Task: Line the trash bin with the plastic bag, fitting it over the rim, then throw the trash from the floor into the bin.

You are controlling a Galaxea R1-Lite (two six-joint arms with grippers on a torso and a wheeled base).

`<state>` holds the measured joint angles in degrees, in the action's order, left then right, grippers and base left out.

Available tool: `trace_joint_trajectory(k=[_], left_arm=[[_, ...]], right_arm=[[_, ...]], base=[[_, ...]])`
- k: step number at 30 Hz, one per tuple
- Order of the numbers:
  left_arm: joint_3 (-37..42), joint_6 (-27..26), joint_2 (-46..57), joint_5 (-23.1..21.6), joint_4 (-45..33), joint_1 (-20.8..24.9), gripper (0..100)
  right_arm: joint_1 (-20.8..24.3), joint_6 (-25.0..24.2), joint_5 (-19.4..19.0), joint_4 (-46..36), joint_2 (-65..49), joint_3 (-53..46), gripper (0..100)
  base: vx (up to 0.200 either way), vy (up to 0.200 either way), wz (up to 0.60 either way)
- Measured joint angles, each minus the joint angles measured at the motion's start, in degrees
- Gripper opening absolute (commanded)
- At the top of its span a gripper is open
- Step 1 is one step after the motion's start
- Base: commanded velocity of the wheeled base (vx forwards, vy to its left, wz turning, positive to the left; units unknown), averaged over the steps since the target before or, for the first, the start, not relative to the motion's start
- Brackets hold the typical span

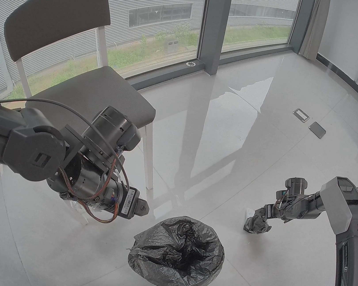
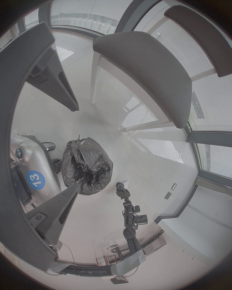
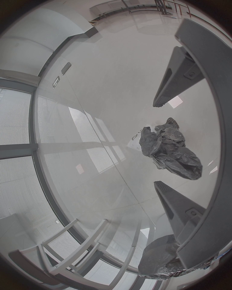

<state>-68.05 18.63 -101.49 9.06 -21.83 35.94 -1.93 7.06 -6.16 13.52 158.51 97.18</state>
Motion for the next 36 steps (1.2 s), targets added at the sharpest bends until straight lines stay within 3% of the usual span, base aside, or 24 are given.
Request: trace_joint_trajectory(k=[22,23,36], left_arm=[[0.0,-0.07,1.18,0.77,-0.06,-0.17,100],[0.0,-0.07,1.24,0.77,-0.06,-0.22,100],[-0.06,-0.05,1.55,0.76,-0.02,-0.35,100]], right_arm=[[0.83,-1.76,-0.02,-3.69,6.36,9.44,100],[0.91,-1.82,-0.02,-3.93,6.51,9.68,0],[1.41,-2.52,0.37,-4.11,6.86,9.22,0]], base=[[0.0,0.0,0.0],[0.0,0.0,0.0],[0.0,0.0,0.0]])
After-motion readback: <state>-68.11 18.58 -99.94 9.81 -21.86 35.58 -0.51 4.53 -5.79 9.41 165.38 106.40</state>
